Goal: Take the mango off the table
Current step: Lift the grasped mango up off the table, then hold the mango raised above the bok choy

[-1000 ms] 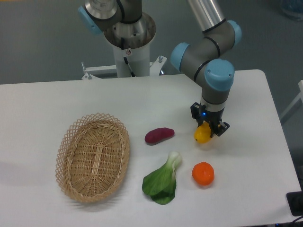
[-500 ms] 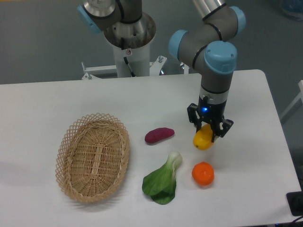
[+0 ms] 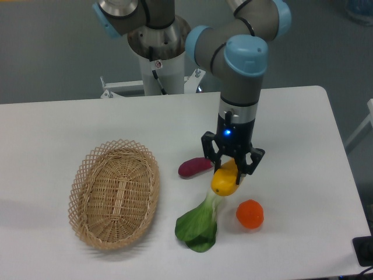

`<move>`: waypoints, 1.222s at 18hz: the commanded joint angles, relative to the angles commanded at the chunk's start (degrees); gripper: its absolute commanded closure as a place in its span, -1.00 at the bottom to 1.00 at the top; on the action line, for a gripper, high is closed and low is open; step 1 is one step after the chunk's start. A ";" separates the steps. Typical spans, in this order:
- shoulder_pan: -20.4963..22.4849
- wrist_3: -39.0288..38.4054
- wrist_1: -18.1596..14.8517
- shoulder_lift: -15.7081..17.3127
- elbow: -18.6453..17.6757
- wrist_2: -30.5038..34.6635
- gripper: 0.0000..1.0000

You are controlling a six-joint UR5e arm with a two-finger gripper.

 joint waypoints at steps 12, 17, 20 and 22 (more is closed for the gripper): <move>0.00 -2.90 -0.09 2.03 -0.35 -1.14 -0.12; 0.00 -2.90 -0.44 2.29 -0.18 -1.14 -0.12; 0.00 -2.90 -0.44 2.29 -0.26 -1.14 -0.12; 0.00 -2.90 -0.44 2.29 -0.18 -1.14 -0.12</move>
